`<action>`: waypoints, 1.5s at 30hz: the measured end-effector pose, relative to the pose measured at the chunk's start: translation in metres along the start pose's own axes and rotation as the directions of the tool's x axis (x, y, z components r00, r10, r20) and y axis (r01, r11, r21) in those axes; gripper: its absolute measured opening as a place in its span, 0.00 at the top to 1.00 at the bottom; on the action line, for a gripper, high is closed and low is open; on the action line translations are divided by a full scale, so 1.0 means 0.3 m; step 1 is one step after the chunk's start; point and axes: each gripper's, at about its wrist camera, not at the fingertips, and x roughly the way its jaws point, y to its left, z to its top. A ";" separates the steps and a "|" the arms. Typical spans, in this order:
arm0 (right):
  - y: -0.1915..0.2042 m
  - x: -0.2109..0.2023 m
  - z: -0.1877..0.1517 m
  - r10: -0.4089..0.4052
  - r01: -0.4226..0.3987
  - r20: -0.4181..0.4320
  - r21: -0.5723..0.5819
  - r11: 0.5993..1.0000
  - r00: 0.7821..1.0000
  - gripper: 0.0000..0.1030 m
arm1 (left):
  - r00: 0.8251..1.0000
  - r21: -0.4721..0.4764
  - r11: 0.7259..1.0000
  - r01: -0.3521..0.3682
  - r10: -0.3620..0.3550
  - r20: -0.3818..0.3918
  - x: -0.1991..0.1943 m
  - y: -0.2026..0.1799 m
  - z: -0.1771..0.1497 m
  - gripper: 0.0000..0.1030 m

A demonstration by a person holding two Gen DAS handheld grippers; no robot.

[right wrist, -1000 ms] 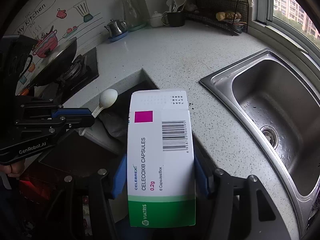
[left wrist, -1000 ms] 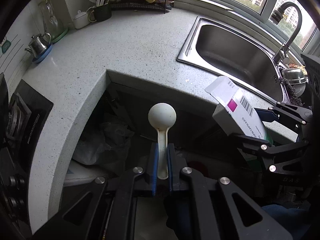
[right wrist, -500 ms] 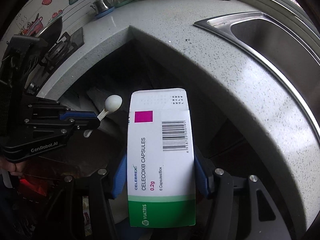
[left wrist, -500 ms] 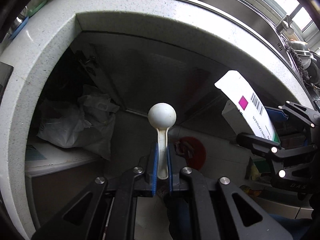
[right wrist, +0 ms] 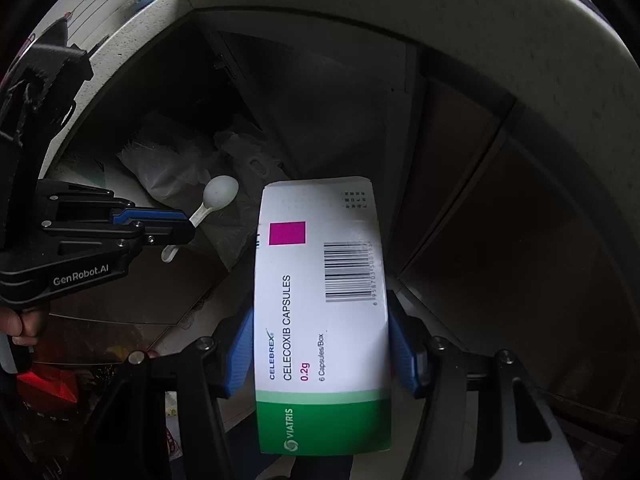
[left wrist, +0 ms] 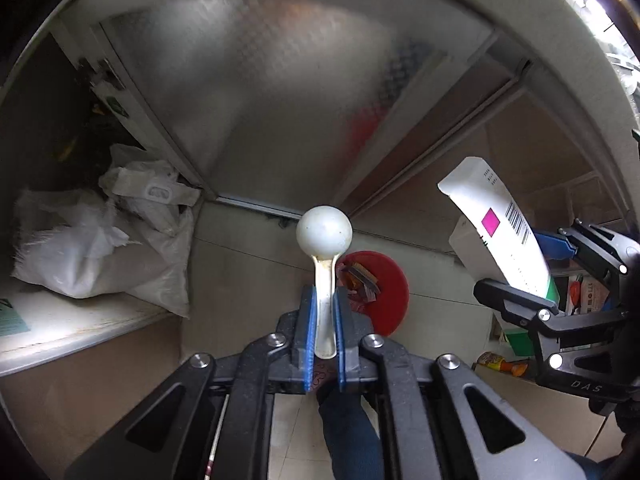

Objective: Collect trash
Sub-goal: 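Carry the spoon and capsule box with both tools down over the red bin, then open both tools to drop the spoon and box into the bin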

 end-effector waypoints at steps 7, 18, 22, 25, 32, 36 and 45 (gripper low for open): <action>-0.054 0.187 -0.059 -0.011 0.012 -0.019 0.030 0.999 1.000 0.46 | 0.999 -0.003 1.000 0.027 -0.027 -0.028 0.214 -0.034 -0.041 0.93; -0.138 0.536 -0.186 -0.028 0.033 -0.074 0.066 0.997 0.997 0.46 | 0.993 0.004 0.997 0.083 -0.083 -0.084 0.622 -0.042 -0.128 0.93; -0.158 0.642 -0.227 -0.033 0.041 -0.105 0.070 0.997 0.994 0.46 | 0.991 0.001 0.995 0.103 -0.102 -0.090 0.757 -0.058 -0.148 0.93; -0.177 0.721 -0.264 -0.038 0.047 -0.118 0.074 0.996 0.992 0.46 | 0.988 0.010 0.993 0.117 -0.115 -0.105 0.866 -0.079 -0.172 0.93; -0.205 0.918 -0.330 -0.033 0.047 -0.133 0.102 0.994 0.991 0.46 | 0.983 0.031 0.992 0.124 -0.118 -0.142 1.098 -0.115 -0.218 0.93; -0.218 0.990 -0.356 -0.025 0.039 -0.129 0.105 0.994 0.991 0.46 | 0.980 0.049 0.991 0.125 -0.115 -0.159 1.193 -0.129 -0.248 0.93; -0.277 1.039 -0.409 -0.043 0.054 -0.127 0.090 0.994 0.991 0.45 | 0.977 0.051 0.991 0.122 -0.111 -0.181 1.283 -0.133 -0.270 0.83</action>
